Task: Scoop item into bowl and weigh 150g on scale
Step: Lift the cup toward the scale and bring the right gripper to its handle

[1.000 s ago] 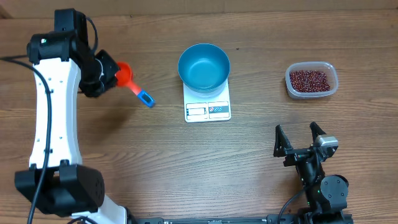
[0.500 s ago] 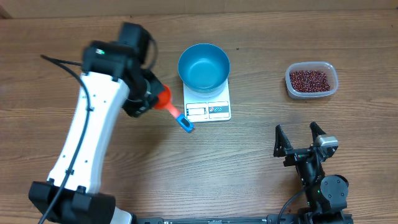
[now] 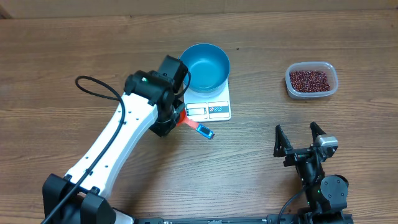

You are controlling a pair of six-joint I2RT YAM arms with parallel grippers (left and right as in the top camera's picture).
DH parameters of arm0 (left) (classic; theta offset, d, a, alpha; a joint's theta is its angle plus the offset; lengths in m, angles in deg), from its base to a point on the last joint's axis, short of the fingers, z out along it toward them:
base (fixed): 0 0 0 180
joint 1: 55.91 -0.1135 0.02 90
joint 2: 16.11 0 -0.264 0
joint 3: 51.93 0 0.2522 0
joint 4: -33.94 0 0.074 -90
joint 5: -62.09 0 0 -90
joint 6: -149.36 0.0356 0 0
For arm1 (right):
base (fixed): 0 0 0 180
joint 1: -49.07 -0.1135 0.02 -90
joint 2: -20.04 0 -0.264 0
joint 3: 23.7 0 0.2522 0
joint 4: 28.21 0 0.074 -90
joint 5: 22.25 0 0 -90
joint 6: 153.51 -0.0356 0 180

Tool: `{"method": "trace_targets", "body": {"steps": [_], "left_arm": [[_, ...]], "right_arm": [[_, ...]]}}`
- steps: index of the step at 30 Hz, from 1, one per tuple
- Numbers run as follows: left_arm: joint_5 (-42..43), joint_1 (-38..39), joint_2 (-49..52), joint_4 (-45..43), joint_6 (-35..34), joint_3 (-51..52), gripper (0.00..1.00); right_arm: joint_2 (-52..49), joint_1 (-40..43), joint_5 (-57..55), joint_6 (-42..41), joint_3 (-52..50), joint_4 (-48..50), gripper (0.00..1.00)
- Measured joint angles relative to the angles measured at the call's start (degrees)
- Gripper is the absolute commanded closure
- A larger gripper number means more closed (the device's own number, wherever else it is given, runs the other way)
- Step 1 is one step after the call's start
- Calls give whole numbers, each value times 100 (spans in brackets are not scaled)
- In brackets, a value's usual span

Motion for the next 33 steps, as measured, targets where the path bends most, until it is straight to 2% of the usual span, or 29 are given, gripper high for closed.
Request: {"method": "trace_targets", "body": {"steps": [10, 15, 20, 25, 33], "left_arm": [[339, -2, 0, -837, 398, 142, 95], [538, 0, 0, -1187, 448, 142, 96], [852, 0, 0, -1700, 459, 142, 96], [1213, -2, 0, -2205, 566, 144, 95], [1740, 0, 0, -2839, 748, 144, 96]], "right_arm": [[0, 0, 1687, -1521, 0, 345, 0], [-11, 0, 2535, -1993, 2, 695, 0], [-343, 0, 2887, -2461, 157, 678, 0], [-1357, 0, 3246, -2636, 992, 691, 0], [-3550, 0, 4194, -2699, 2765, 463, 0]]}}
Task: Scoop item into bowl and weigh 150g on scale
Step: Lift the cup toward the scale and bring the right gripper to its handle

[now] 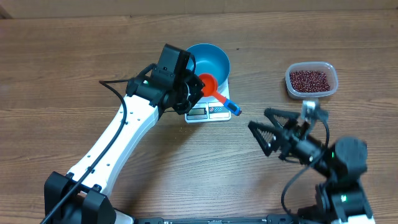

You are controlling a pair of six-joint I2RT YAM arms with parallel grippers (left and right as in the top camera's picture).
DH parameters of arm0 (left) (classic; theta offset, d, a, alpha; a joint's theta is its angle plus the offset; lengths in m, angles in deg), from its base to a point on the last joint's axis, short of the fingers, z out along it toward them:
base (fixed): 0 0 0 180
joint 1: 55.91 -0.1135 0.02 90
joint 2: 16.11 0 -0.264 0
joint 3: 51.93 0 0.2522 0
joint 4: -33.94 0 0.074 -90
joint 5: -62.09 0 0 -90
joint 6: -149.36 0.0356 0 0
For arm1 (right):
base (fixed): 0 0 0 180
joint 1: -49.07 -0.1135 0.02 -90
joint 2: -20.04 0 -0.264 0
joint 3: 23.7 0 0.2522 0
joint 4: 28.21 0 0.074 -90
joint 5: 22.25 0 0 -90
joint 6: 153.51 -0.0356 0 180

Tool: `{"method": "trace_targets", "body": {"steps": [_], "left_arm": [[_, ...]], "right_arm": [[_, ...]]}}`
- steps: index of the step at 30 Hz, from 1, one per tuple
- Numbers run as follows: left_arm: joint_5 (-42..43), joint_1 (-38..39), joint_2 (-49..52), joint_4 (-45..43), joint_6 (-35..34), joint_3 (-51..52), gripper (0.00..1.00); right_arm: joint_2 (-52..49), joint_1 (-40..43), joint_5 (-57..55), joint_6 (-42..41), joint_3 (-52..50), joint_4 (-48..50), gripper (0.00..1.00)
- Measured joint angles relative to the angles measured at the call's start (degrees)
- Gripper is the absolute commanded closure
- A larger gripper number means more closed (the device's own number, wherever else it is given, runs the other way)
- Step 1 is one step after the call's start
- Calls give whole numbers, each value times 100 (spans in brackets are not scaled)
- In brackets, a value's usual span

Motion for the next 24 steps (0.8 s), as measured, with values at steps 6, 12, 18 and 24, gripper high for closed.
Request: {"method": "trace_targets", "body": {"steps": [6, 12, 18, 24], "left_arm": [[308, -2, 0, -640, -61, 2, 95], [452, -2, 0, -730, -505, 4, 95], [490, -2, 0, -662, -765, 4, 96], [498, -2, 0, -431, -896, 9, 95]], "right_arm": [[-1311, 0, 487, -13, 791, 0, 0], [-2269, 0, 529, -35, 811, 315, 0], [-2874, 0, 553, -236, 811, 688, 21], [-2885, -13, 586, -592, 813, 1224, 34]]}}
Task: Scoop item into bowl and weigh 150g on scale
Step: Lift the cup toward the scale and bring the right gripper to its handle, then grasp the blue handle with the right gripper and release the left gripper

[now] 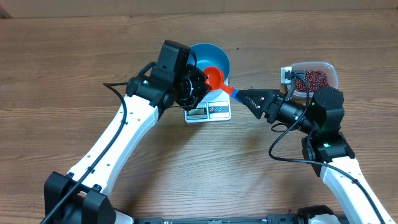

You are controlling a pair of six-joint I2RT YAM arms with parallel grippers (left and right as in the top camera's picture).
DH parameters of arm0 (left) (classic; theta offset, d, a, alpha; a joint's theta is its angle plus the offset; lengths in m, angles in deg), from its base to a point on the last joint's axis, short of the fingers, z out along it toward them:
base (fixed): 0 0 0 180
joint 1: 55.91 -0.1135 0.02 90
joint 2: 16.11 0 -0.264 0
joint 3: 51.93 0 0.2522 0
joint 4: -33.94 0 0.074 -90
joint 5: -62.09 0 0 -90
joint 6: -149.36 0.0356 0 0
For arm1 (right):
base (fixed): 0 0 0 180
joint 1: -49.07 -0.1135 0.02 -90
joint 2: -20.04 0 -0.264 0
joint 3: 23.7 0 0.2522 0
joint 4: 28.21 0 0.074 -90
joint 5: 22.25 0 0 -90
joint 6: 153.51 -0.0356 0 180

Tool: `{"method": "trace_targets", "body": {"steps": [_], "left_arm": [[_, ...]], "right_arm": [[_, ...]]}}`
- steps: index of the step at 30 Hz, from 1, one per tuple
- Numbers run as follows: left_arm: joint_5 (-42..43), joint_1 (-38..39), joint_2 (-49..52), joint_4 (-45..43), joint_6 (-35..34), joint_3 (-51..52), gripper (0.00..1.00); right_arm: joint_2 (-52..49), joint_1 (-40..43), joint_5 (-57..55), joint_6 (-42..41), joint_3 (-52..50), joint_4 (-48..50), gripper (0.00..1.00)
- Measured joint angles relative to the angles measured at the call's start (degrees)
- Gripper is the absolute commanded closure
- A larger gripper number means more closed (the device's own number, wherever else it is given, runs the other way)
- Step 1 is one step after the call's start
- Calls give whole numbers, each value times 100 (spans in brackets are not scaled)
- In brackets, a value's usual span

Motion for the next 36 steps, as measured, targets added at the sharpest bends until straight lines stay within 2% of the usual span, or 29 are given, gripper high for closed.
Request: {"method": "trace_targets", "body": {"steps": [16, 24, 36], "left_arm": [[13, -2, 0, 361, -20, 0, 96], [11, -2, 0, 914, 125, 2, 95], [9, -2, 0, 866, 131, 2, 95]], "right_arm": [[0, -940, -984, -321, 0, -295, 42], [0, -1121, -1117, -380, 0, -577, 71], [0, -1191, -1257, -424, 0, -813, 82]]}}
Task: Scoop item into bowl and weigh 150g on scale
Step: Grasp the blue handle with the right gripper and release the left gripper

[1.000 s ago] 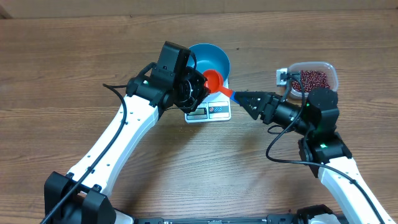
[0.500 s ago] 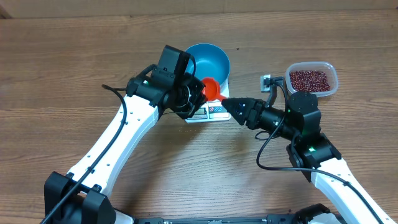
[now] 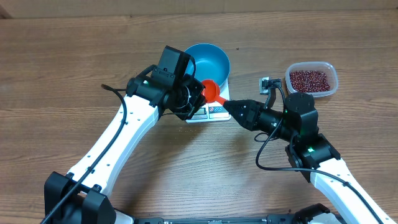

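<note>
An orange scoop (image 3: 211,91) hangs just above the white scale (image 3: 214,112), by the blue bowl (image 3: 209,61) that stands on it. My left gripper (image 3: 198,94) is shut on the scoop's cup end. My right gripper (image 3: 229,107) reaches in from the right. Its fingers are closed around the scoop's blue handle, which they hide. A clear tub of red beans (image 3: 311,79) sits at the far right.
The left arm (image 3: 124,134) slants across the table's left half and the right arm (image 3: 305,140) crosses the right half. The wooden table (image 3: 74,56) stretches around them.
My right gripper has moved left and a little down, from touching the tip of the blue handle to enclosing it. The scoop sits slightly lower. The left arm has barely moved.
First my left gripper was down on the scoop lying on the table beside the scale, with the right arm parked open near the front edge. Then the left held the scoop up by the bowl. The right reached in, met the handle, and now grips it.
</note>
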You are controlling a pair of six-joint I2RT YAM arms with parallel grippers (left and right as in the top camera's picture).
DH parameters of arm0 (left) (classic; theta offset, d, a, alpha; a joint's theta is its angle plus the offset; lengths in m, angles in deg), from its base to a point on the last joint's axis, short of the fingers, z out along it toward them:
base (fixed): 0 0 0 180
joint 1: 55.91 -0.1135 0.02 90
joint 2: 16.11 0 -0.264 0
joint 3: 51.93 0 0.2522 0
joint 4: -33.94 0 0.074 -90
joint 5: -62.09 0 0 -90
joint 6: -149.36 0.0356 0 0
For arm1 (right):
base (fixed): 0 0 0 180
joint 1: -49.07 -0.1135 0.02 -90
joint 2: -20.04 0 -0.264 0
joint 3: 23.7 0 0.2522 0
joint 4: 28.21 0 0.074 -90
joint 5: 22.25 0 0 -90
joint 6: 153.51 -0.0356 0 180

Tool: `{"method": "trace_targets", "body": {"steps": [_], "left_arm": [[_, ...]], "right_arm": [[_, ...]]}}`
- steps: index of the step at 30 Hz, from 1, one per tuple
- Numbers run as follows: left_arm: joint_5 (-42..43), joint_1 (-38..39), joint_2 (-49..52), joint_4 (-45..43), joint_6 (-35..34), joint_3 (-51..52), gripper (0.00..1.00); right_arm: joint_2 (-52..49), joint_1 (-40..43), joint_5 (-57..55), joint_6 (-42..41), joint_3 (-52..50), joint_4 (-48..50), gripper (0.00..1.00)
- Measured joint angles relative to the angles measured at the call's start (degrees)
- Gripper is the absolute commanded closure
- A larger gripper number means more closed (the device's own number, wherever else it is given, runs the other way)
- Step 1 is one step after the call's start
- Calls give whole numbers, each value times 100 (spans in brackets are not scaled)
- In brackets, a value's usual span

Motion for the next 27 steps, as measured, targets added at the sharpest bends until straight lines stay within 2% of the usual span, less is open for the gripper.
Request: {"method": "trace_targets", "body": {"steps": [22, 27], "left_arm": [[0, 0, 0, -68, -15, 0, 96], [4, 0, 0, -68, -15, 0, 96]], "right_arm": [[0, 0, -133, -52, 0, 181, 85], [0, 0, -153, -46, 0, 179, 92]]}}
